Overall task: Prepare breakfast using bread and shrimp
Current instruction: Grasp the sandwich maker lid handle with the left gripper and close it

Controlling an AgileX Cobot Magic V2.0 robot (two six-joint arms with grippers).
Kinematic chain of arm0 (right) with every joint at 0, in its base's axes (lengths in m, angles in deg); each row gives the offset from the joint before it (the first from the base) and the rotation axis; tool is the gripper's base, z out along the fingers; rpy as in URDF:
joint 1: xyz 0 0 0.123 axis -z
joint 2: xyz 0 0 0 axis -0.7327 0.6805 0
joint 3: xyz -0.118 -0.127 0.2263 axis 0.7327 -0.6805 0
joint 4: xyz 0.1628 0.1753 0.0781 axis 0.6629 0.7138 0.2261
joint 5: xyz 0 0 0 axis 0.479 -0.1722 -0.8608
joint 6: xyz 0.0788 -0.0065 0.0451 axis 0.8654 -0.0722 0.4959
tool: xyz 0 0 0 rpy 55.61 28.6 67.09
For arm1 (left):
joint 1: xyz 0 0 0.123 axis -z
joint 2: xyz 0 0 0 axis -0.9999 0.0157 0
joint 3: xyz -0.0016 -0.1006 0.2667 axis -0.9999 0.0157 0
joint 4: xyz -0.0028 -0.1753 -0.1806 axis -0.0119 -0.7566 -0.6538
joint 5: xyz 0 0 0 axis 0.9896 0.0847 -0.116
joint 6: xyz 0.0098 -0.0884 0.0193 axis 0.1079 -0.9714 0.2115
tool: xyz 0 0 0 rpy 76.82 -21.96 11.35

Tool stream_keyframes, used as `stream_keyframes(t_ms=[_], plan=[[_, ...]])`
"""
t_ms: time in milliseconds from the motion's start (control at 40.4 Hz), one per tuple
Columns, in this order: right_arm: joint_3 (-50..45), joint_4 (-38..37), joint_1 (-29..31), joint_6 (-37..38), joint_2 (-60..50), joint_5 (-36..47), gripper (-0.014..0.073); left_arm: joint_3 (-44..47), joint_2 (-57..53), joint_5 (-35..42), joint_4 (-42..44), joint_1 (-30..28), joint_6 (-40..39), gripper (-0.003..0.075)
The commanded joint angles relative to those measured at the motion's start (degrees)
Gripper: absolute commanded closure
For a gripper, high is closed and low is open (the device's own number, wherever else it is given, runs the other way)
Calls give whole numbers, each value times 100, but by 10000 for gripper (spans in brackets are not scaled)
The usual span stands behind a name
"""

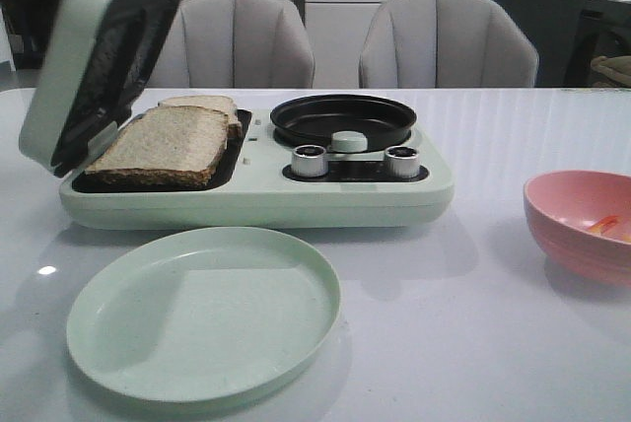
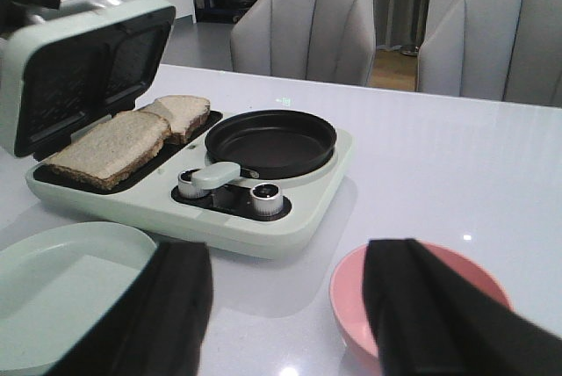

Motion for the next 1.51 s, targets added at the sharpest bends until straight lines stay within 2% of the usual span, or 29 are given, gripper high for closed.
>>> stream_keyframes(t_ms=[0, 198, 347, 668, 916, 1065, 1287, 1485], plan=[[149, 14, 29, -49, 45, 542, 112, -162, -200, 18, -260, 579, 532, 543], [149, 14, 29, -49, 45, 542, 112, -162, 117, 1022, 282, 1511, 564, 543], [149, 14, 29, -49, 45, 542, 112, -162, 475, 1235, 534, 1860, 564, 541], [149, 14, 29, -49, 51, 543, 112, -162, 462, 1214, 571, 1854, 564, 542], [149, 14, 29, -49, 51, 543, 112, -172, -282, 1283, 1331, 1854, 379, 542], [149, 14, 29, -49, 51, 543, 112, -172, -965, 1184, 2873, 1854, -584, 542], [149, 14, 29, -49, 51, 543, 112, -172, -2111, 651, 6189, 1854, -2856, 543], [149, 14, 29, -49, 51, 543, 112, -172, -2984, -69, 8738, 1854, -4358, 543]])
